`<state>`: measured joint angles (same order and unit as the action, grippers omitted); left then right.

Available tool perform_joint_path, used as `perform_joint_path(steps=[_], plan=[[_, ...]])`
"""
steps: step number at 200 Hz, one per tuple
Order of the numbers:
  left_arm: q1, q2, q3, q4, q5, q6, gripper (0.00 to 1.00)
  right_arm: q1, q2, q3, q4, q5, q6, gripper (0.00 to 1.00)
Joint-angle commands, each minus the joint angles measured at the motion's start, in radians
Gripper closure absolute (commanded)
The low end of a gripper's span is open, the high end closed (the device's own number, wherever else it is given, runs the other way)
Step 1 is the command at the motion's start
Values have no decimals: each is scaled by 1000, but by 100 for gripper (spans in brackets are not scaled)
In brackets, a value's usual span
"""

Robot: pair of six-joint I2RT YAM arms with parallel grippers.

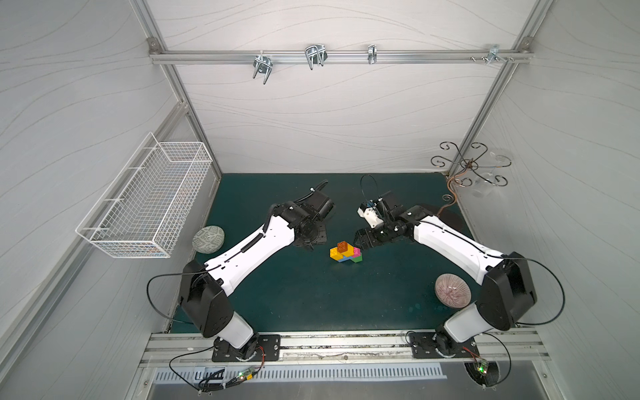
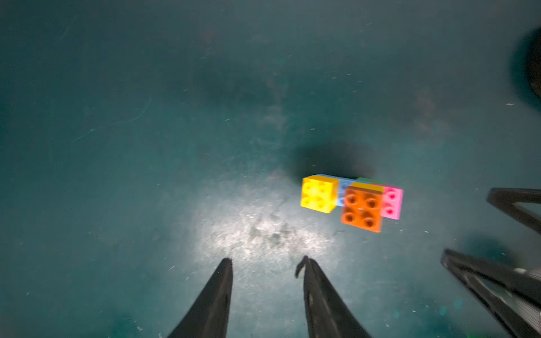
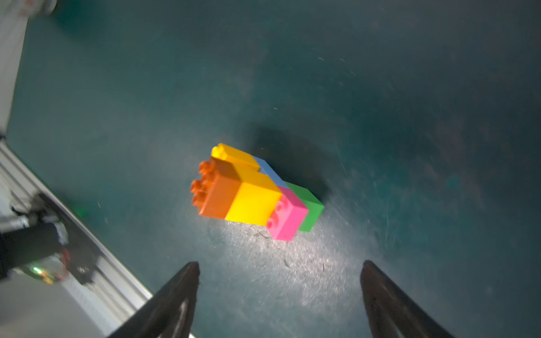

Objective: Assemble the number 4 with lego
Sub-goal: Adjust the lego brick at the center of the board.

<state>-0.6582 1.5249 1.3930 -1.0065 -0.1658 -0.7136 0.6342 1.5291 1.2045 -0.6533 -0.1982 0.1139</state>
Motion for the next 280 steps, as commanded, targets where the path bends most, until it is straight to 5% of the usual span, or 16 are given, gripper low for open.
perform_joint_path(steps=[1,50,153,218,280], plan=[[29,-51,-54,44,13,3,56,13,-51,-74,151,-23,-157,6],[54,-104,-144,83,41,26,54,20,-35,-151,279,-54,-371,1],[77,-118,-177,111,66,37,53,58,118,-89,288,-98,-484,1],[88,-111,-178,118,77,38,53,49,180,-71,289,-105,-454,19],[106,-103,-174,121,92,48,53,-33,259,28,219,-252,-413,46]])
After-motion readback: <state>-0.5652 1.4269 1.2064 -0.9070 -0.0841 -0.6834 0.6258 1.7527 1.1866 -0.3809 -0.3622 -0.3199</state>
